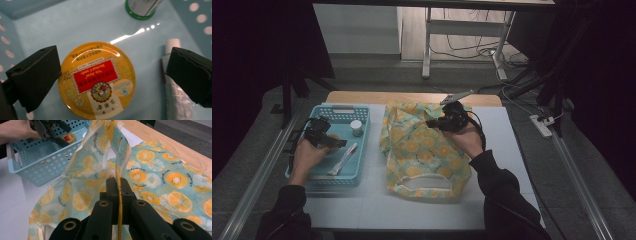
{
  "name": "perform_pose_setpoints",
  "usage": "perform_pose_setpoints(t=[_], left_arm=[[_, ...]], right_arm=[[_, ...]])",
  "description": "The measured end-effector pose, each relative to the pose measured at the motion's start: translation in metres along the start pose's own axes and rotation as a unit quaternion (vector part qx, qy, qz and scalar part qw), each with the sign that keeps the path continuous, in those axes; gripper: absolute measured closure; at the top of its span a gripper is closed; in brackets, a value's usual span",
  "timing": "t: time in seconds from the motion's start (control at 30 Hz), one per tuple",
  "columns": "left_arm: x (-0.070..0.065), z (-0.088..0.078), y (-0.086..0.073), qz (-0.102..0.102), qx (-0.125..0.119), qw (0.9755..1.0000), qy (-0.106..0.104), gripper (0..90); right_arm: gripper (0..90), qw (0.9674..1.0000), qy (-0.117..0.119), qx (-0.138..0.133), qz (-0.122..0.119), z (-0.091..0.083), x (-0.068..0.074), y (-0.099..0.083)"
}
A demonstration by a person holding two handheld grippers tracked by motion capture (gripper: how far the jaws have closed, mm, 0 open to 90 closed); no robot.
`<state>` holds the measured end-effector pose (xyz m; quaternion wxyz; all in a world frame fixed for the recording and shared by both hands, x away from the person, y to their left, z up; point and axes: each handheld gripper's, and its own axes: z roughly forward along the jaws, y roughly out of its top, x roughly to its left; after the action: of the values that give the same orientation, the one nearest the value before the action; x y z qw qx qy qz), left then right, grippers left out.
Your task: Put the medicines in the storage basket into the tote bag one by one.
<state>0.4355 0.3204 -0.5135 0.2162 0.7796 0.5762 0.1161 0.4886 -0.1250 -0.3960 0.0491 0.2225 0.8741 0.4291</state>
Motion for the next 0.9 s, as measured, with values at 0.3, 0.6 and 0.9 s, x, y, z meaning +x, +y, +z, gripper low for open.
perform_pose_setpoints(t=[0.3,0.6,0.9], left_arm=[[-0.0005,0.0053,0.0019,-0.002,0.033,0.9994,0.004,1.9],[-0.0019,0.0065,0.0019,-0.007,0.06,0.9981,0.01,14.4],[-0.0009,0.0046,0.0029,-0.023,0.069,0.9972,0.013,20.4]], right_arm=[[90.0,1.0,0.0,0.0,0.0,0.0002,-0.0004,-0.0016],[90.0,1.0,0.001,0.001,0.001,0.0014,-0.0009,-0.0029],[90.0,1.0,0.001,0.0,0.003,0.0007,-0.0003,-0.0042]])
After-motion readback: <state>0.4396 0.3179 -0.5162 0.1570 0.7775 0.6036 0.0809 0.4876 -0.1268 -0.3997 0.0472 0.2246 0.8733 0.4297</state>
